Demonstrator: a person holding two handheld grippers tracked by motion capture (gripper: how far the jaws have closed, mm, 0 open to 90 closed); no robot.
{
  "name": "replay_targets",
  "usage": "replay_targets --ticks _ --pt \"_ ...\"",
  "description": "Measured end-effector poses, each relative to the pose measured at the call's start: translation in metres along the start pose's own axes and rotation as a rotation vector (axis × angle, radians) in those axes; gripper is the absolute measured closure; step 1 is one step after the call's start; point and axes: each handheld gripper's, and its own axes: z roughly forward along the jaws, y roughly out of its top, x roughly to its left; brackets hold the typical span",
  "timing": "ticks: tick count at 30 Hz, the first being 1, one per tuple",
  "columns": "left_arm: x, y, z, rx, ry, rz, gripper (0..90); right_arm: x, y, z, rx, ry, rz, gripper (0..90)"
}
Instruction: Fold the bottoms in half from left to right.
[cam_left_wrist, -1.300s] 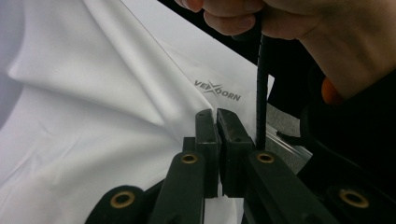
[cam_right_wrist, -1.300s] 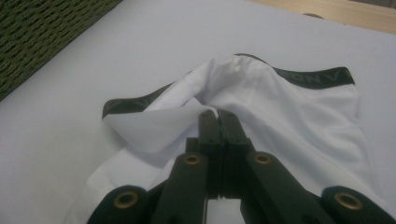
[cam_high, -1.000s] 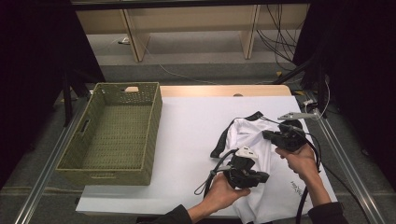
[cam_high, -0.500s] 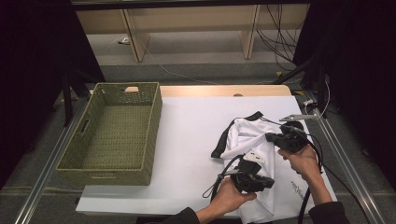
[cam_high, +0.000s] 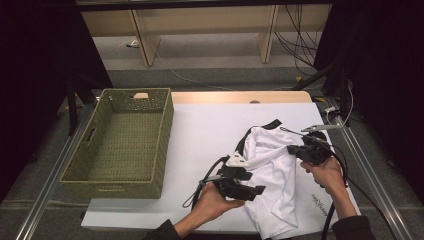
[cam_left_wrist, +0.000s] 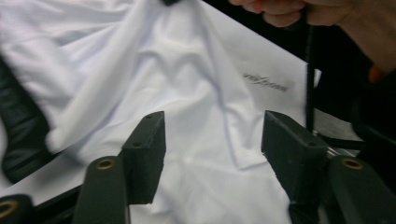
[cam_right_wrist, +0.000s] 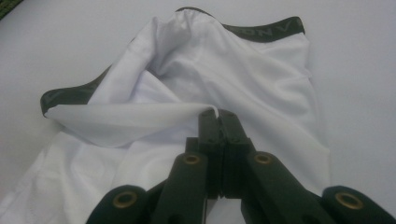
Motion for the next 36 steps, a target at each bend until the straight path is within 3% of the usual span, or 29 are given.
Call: replay_targets --ticks 11,20,22,25,28,31,36 --pt "0.025 -0.026 -0.026 -0.016 0.092 -0.034 25.5 -0.021 -0.014 0.01 0.062 -0.063 0.036 89.7" --pt "0.032 -0.037 -0.038 -0.034 0.107 -0.065 21.6 -0.025 -0.023 0.023 0.12 -0.093 0.027 88.5" --pt "0.033 -0.039 -0.041 -0.042 0.109 -0.068 20.9 -0.024 -0.023 0.023 0.123 -0.094 0.028 81.3" --pt "0.034 -0.04 -0.045 -0.057 0.113 -0.077 20.2 -0.023 -0.019 0.018 0.104 -0.098 0.033 53.4" --pt "0.035 -0.041 -0.049 -0.073 0.117 -0.085 19.5 -0.015 -0.012 0.007 0.022 -0.072 0.019 41.7" --pt "0.036 -0.043 -0.051 -0.081 0.121 -0.091 18.5 0.006 -0.002 -0.003 -0.041 -0.021 -0.052 36.4" --pt "0.037 -0.046 -0.056 -0.091 0.125 -0.096 17.0 0.047 0.009 0.0 -0.058 0.064 -0.154 27.3"
